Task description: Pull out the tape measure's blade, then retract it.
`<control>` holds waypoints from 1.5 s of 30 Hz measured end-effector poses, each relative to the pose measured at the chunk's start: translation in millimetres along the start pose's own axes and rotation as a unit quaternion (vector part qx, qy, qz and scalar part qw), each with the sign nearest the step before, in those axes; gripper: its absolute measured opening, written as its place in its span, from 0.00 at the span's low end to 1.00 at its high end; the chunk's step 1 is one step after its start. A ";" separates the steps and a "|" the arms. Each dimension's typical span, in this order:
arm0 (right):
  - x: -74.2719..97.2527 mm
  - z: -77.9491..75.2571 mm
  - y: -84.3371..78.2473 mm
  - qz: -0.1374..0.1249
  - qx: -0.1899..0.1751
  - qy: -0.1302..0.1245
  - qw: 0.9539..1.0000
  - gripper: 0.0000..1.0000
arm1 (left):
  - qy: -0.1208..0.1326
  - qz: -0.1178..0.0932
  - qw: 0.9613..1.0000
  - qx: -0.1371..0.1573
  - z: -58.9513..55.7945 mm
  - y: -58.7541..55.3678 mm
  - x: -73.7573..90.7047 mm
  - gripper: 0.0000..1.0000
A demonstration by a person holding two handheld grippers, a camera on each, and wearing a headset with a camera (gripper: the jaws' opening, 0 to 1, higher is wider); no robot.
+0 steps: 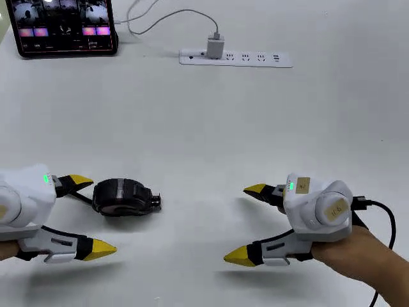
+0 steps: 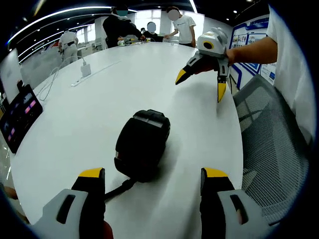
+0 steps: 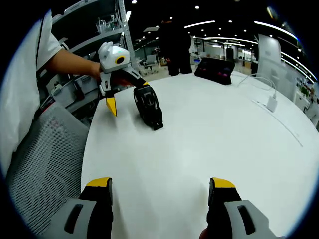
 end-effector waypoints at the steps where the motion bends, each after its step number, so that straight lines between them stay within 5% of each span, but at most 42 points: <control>1: -1.1 -0.3 1.0 -0.001 0.001 0.001 1.000 0.77 | -0.002 0.001 1.000 -0.003 0.1 0.7 -1.3 0.75; 18: -17.3 -4.4 7.0 -0.008 0.011 0.011 1.000 0.76 | -0.015 0.022 0.999 -0.036 3.4 1.6 -14.4 0.71; 45: -53.6 -9.4 31.6 -0.033 0.046 0.035 0.998 0.66 | -0.009 0.035 0.996 -0.082 18.7 4.4 -27.1 0.32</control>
Point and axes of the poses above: the centre of the closed fingertips' face, and the gripper's own axes: x roughly backward along the fingers, z roughly to its left, y roughly out of its top, the point moved 3 cm from there along x, roughly backward along the fingers, and after that the axes turned 3 degrees about x, right-handed, at the moved point
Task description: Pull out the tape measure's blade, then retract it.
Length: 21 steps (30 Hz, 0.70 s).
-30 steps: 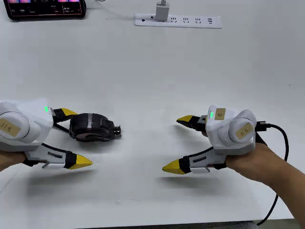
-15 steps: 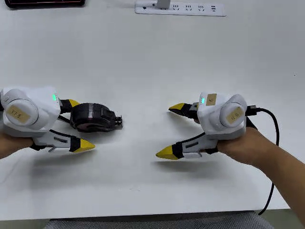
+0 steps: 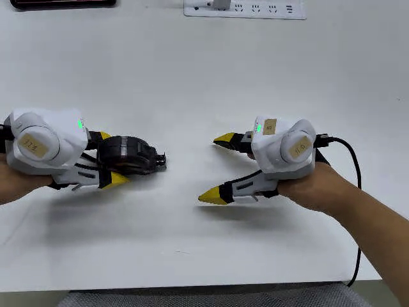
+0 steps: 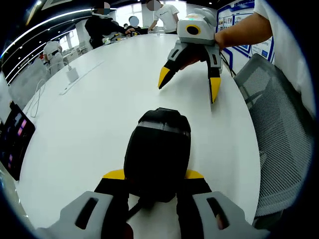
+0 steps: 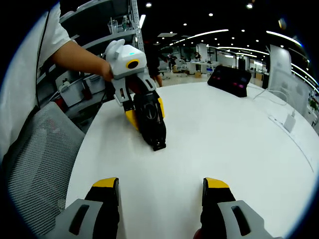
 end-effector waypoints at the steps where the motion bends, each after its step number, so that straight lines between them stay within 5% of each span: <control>1: -1.3 -0.1 0.4 0.000 0.000 0.001 1.000 0.65 | -0.002 0.001 1.000 0.001 -0.4 0.0 -0.1 0.32; 21: -39.0 -2.9 19.9 -0.026 0.022 0.016 0.999 0.47 | -0.017 0.002 1.000 0.007 1.5 -1.0 -1.0 0.31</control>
Point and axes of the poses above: the centre of the closed fingertips' face, and the gripper's own axes: x roughly backward along the fingers, z roughly to its left, y roughly out of its top, the point moved 3 cm from there along x, roughly backward along the fingers, and after that the axes turned 3 degrees about x, right-handed, at the moved point
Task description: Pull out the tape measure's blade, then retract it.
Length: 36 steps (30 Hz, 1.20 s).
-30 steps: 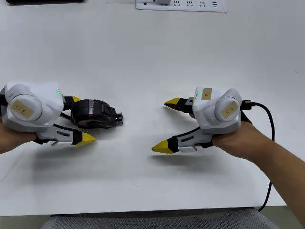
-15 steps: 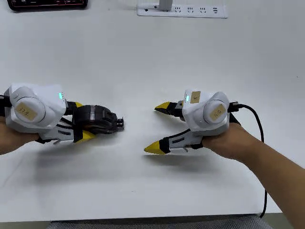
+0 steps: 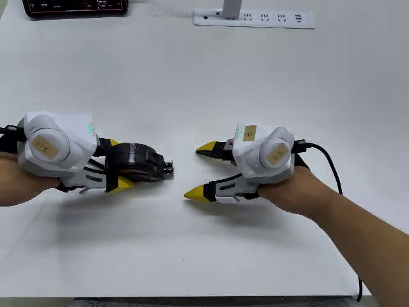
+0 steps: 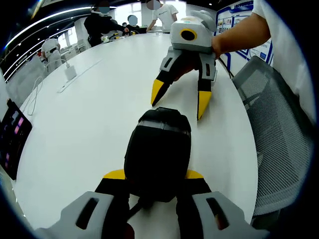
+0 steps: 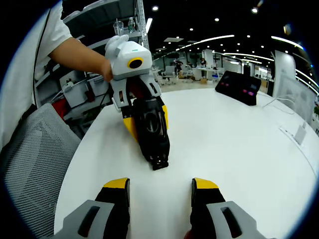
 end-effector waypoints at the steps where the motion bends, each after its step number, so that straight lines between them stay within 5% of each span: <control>1: -2.8 0.1 1.1 -0.002 0.004 0.002 1.000 0.45 | 0.000 0.001 1.000 0.000 0.1 -0.2 0.0 0.31; 24: -30.5 -2.0 16.3 -0.030 0.057 0.028 0.998 0.14 | -0.005 0.008 1.000 -0.002 -0.2 -0.3 -0.8 0.31; 36: -30.7 -0.5 15.3 -0.034 0.061 0.038 0.997 0.11 | -0.005 0.007 1.000 -0.003 0.0 0.0 -1.4 0.31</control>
Point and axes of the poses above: the centre of the closed fingertips' face, and the gripper's own axes: x roughly backward along the fingers, z roughly to its left, y roughly out of its top, the point moved 3 cm from there along x, roughly backward along the fingers, and after that the axes turned 3 degrees about x, right-handed, at the moved point
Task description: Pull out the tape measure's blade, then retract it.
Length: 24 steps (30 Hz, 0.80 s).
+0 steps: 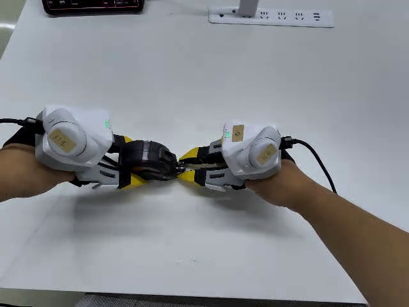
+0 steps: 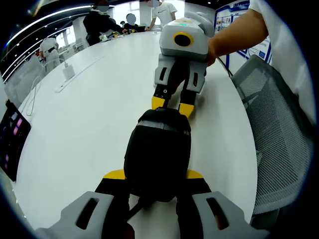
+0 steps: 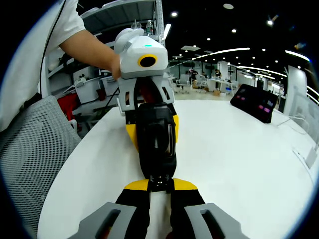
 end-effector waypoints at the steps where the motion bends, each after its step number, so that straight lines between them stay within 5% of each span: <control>1: -0.1 -0.1 0.0 -0.001 0.000 0.000 1.000 0.11 | 0.000 0.000 1.000 0.000 0.0 0.0 0.0 0.31; 24: 0.9 2.4 0.6 0.009 -0.012 0.000 1.000 0.08 | -0.009 0.007 1.000 -0.020 -0.4 -0.9 0.9 0.30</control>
Point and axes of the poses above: the centre of the closed fingertips' face, and the gripper's own axes: x roughly backward along the fingers, z roughly to its left, y roughly out of its top, the point moved 3 cm from there along x, roughly backward along the fingers, and after that the axes turned 3 degrees about x, right-handed, at the moved point
